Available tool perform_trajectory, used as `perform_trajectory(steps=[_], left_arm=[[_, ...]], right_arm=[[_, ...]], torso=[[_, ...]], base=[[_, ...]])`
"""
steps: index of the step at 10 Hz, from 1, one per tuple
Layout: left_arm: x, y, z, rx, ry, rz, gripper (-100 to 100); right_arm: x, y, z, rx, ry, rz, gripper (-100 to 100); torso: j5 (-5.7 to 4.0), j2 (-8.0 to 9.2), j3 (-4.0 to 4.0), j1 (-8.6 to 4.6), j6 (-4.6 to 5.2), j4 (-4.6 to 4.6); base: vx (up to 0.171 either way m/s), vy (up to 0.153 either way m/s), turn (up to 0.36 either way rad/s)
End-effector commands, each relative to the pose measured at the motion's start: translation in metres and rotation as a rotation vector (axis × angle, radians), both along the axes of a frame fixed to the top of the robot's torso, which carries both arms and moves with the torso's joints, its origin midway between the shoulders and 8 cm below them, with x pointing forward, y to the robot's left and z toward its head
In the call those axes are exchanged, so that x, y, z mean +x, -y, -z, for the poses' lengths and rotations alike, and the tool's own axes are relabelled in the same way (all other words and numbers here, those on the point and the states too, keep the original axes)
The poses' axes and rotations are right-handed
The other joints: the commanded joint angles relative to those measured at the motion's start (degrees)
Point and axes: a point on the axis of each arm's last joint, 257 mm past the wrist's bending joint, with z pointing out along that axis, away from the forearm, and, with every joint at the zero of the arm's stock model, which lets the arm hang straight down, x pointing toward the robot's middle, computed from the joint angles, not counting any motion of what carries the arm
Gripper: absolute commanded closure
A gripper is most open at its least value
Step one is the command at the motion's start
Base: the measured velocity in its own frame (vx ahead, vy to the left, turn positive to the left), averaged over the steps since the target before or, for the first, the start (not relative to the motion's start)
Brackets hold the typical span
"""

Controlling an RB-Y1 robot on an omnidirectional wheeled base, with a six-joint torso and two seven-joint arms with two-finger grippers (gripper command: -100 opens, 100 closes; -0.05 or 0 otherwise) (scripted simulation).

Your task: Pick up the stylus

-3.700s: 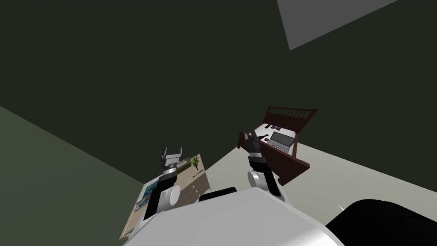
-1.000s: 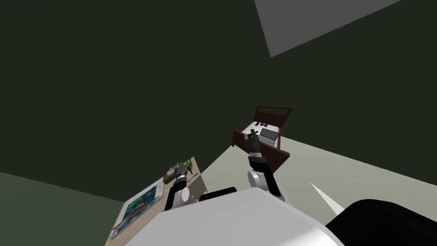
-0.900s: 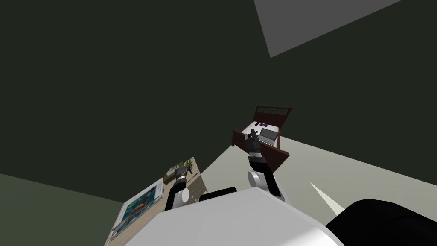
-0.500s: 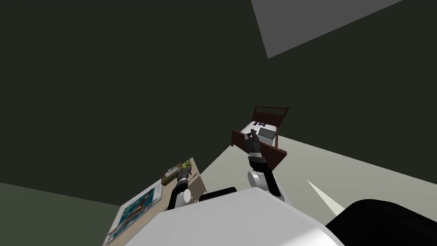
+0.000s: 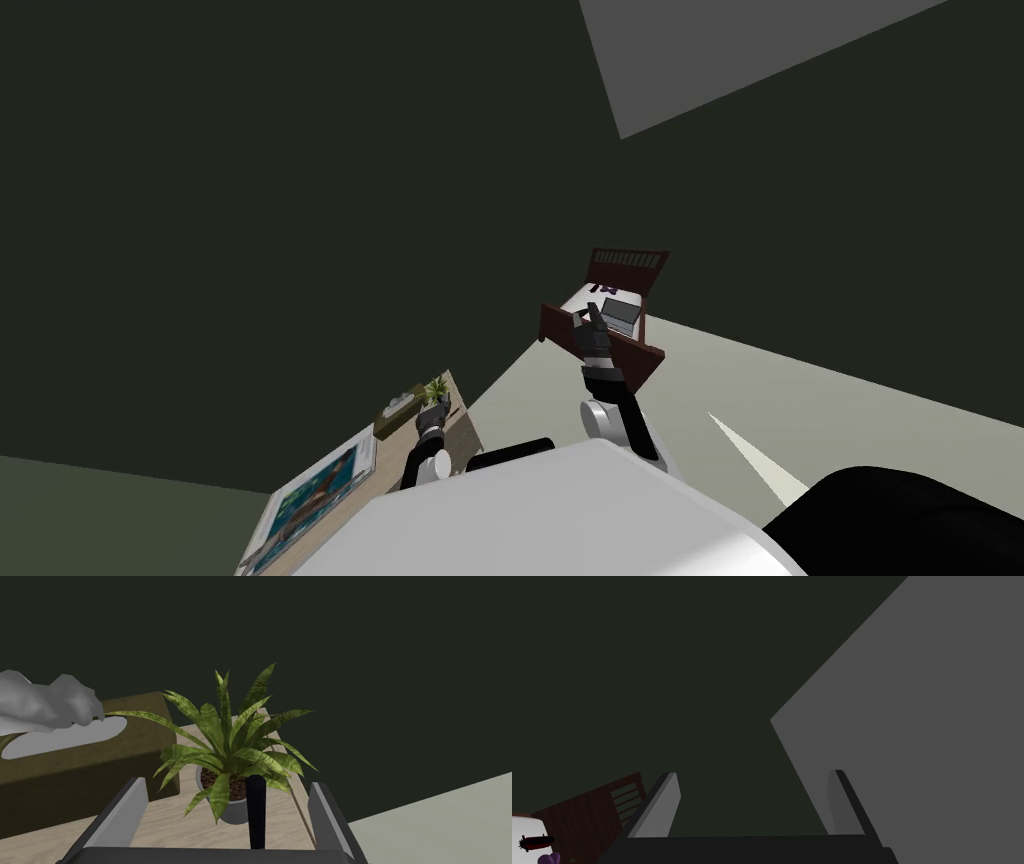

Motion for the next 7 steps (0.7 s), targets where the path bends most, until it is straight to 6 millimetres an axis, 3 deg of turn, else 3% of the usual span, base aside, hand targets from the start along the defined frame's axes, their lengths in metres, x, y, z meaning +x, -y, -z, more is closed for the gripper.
perform_trajectory(steps=[1,3,4,5,6,7], left_arm=[[-0.008,0.006,0.014,-0.043,-0.028,-0.021,-100],[-0.019,0.015,0.032,-0.095,-0.062,-0.045,-100],[-0.014,0.013,0.028,-0.073,-0.053,-0.033,-100],[-0.015,0.013,0.03,-0.079,-0.053,-0.037,0],[-0.029,0.001,0.032,-0.088,-0.051,-0.083,-100],[-0.044,-0.011,0.035,-0.096,-0.049,-0.129,-100]], right_arm=[[0.0,0.0,0.0,0.0,0.0,0.0,0],[0.0,0.0,0.0,0.0,0.0,0.0,0],[0.0,0.0,0.0,0.0,0.0,0.0,0],[0.0,0.0,0.0,0.0,0.0,0.0,0],[0.0,0.0,0.0,0.0,0.0,0.0,0],[0.0,0.0,0.0,0.0,0.0,0.0,0]], torso=[[0.0,0.0,0.0,0.0,0.0,0.0],[0.0,0.01,0.01,0.02,0.0,0.0],[0.01,0.01,0.01,0.02,0.0,0.0],[0.0,0.0,0.0,0.01,-0.01,0.01],[-0.01,-0.01,0.0,-0.01,-0.01,0.0],[0.0,0.05,0.03,0.01,0.02,0.01]], base=[[-0.007,0.008,-0.038],[-0.01,0.013,-0.037],[-0.005,0.006,-0.01],[0.0,0.0,0.0],[-0.014,0.01,-0.253],[-0.028,0.029,-0.409]])
